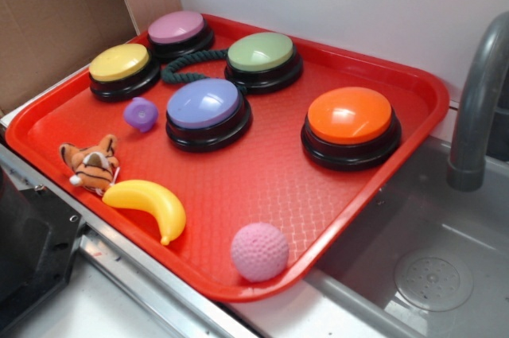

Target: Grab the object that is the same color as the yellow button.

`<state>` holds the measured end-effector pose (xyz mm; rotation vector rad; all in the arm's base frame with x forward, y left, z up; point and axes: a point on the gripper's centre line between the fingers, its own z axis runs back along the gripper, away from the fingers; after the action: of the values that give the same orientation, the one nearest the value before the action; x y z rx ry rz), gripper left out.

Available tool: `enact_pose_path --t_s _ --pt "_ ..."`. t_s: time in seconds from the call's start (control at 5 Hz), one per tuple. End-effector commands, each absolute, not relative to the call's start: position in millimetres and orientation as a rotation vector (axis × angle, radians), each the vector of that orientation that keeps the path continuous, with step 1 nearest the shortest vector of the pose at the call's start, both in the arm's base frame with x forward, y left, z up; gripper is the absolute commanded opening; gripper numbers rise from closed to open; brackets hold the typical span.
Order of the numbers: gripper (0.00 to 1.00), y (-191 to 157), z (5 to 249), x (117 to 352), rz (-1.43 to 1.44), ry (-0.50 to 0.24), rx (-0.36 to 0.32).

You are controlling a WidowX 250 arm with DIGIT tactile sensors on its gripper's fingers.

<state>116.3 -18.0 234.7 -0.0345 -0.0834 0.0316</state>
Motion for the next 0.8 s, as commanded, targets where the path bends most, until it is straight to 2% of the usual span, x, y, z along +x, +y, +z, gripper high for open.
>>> enact_pose_path --t_s 0.0,0.2,0.6 --pt "1.00 -18.0 234.7 116.3 0.032 -0.083 -0.034" --pt "1.00 -26.7 212.8 134.5 -0.201 -0.033 0.001" --pt "1.00 -54.3 170.2 159.6 -0.679 -0.053 0.023"
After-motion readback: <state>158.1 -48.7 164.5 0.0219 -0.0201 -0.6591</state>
